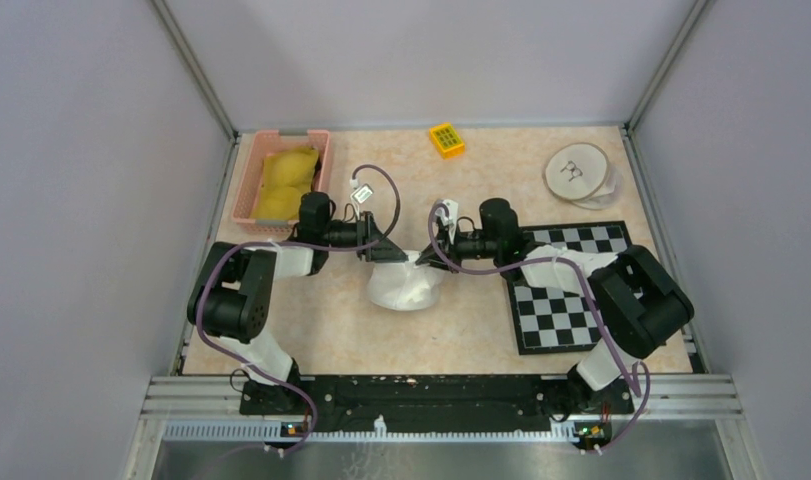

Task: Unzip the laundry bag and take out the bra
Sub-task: Unzip the laundry bag at the center of the board.

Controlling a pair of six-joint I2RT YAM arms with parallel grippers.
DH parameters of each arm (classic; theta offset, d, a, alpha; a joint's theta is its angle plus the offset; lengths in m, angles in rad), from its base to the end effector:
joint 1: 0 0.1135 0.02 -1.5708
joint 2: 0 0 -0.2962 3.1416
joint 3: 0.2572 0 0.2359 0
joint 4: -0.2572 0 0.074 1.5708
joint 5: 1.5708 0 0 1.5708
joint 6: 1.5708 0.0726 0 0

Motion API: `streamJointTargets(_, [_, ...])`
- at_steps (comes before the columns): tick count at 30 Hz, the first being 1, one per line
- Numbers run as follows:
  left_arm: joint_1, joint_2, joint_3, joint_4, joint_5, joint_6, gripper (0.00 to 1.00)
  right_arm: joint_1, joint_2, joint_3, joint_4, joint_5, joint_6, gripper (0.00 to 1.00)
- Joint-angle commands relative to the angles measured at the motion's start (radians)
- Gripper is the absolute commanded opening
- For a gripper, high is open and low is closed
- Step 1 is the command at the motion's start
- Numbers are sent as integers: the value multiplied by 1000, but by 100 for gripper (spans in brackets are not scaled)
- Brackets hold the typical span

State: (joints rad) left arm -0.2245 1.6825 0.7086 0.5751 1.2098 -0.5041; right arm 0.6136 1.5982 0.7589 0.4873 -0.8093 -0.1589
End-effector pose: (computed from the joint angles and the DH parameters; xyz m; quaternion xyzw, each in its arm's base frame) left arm 0.2995 -0.1381 0.2142 0.2159 0.7225 -0.6048 0.2562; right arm 0.2491 0.2397 0.2371 -0.4927 0.6134 0.4331 0.4398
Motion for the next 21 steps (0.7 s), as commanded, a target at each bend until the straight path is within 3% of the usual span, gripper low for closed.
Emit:
streamJointTargets(1, [-10, 0, -6, 31, -19, -5, 50, 24, -2, 8, 73, -20, 18, 0])
streamJointTargets(7, [-6, -31, -37, 100, 9, -77, 53, 26, -6, -8, 71, 9, 9, 0])
streamJointTargets(12, [-6, -44, -54, 22, -48, -47, 53, 25, -11, -1, 75, 6, 31, 0])
streamJointTargets(21, [-7, 14, -61, 80, -70, -112, 55, 27, -11, 7, 88, 1, 93, 0])
